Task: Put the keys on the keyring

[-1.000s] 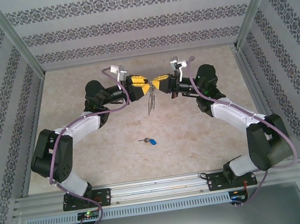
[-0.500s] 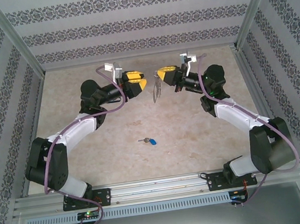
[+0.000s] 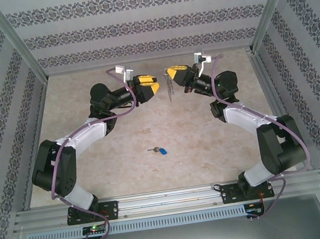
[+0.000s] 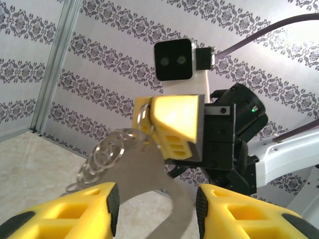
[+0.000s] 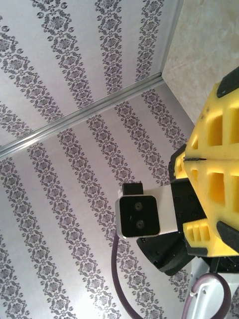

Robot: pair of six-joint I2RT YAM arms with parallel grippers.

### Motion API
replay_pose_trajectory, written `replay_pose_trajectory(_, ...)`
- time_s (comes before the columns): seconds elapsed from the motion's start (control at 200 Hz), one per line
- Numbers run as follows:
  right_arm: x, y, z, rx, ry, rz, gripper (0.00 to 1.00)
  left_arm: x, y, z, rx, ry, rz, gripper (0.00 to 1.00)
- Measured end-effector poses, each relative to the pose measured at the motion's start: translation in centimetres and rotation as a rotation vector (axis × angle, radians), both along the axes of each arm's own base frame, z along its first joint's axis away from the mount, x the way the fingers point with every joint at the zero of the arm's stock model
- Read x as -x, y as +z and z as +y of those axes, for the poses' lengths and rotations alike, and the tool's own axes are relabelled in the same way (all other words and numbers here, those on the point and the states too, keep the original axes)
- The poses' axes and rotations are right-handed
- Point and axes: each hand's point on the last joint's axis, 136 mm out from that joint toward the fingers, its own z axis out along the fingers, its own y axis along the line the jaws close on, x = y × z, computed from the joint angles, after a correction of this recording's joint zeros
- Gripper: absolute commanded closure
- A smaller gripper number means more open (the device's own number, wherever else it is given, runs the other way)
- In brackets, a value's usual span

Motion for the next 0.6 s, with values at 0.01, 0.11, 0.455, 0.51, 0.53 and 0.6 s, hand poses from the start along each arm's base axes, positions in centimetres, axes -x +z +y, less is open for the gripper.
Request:
replay_pose_trajectory(0.01,-0.1,-0.1,0.0,-0.001,0.000,0.002,1.00,0.0,0.0,0.0,0.001,0.000,-0.001,0.55)
replay_pose_trajectory(0.11,-0.2,-0.3,0.4,-0.015,0.013,0.014,1.00,-0.1,0.2,0.0,0.011,-0.003,-0.001,0.55)
replay_pose_trajectory(0.455,0.5,0.2,1.7,-0.036,0.057,0.005,1.00,-0.5,0.9,-0.2,0.036,-0.007,-0.008,0.54)
replay_pose_trajectory(0.51,0.6,0.1,1.9,-0.037,0.064,0.003,1.00,-0.5,1.0,-0.2,0.041,-0.008,-0.013,0.54)
replay_pose_trajectory(0.53,0.6,0.1,1.9,-0.037,0.064,0.003,1.00,-0.5,1.0,-0.2,0.042,-0.008,-0.014,0.54)
replay_pose_trajectory(0.6,0.7,0.0,2.1,-0.036,0.068,0.005,1.00,-0.5,1.0,-0.2,0.044,-0.009,-0.011,0.54)
